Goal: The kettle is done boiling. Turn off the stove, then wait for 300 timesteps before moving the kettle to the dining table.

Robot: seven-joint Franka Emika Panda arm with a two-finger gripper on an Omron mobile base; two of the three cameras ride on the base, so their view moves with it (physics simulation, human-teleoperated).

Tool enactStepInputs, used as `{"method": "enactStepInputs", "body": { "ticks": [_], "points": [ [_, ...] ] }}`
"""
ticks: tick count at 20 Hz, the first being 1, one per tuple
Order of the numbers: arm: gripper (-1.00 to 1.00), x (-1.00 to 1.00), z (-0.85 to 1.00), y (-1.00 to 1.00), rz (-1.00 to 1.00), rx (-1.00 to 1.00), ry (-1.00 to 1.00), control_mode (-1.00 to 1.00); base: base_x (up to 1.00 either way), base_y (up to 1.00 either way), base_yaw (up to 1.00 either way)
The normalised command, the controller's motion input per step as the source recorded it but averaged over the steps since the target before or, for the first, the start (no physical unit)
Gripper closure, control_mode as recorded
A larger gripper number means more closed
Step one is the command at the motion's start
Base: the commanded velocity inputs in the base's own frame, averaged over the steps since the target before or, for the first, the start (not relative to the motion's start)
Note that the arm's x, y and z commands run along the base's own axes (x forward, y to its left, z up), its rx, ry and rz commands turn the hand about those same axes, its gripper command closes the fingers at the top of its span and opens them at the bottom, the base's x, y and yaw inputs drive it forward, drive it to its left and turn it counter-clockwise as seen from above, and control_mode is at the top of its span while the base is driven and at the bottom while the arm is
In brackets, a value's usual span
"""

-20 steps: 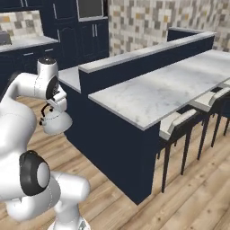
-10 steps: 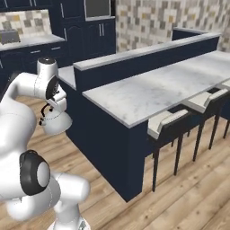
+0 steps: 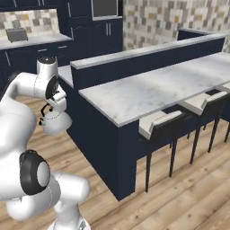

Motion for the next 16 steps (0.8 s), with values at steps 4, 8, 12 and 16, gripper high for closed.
{"method": "enactStepInputs", "body": {
  "ticks": [4, 8, 12, 16],
  "points": [
    [1.0, 0.0, 0.0, 0.0, 0.0, 0.0, 0.0, 1.0, 0.02, -0.61, 0.17],
    [1.0, 0.0, 0.0, 0.0, 0.0, 0.0, 0.0, 1.0, 0.11, -0.54, 0.16],
    [1.0, 0.0, 0.0, 0.0, 0.0, 0.0, 0.0, 1.0, 0.27, -0.48, 0.14],
    [1.0, 0.0, 0.0, 0.0, 0.0, 0.0, 0.0, 1.0, 0.31, -0.44, 0.14]
  ]
}}
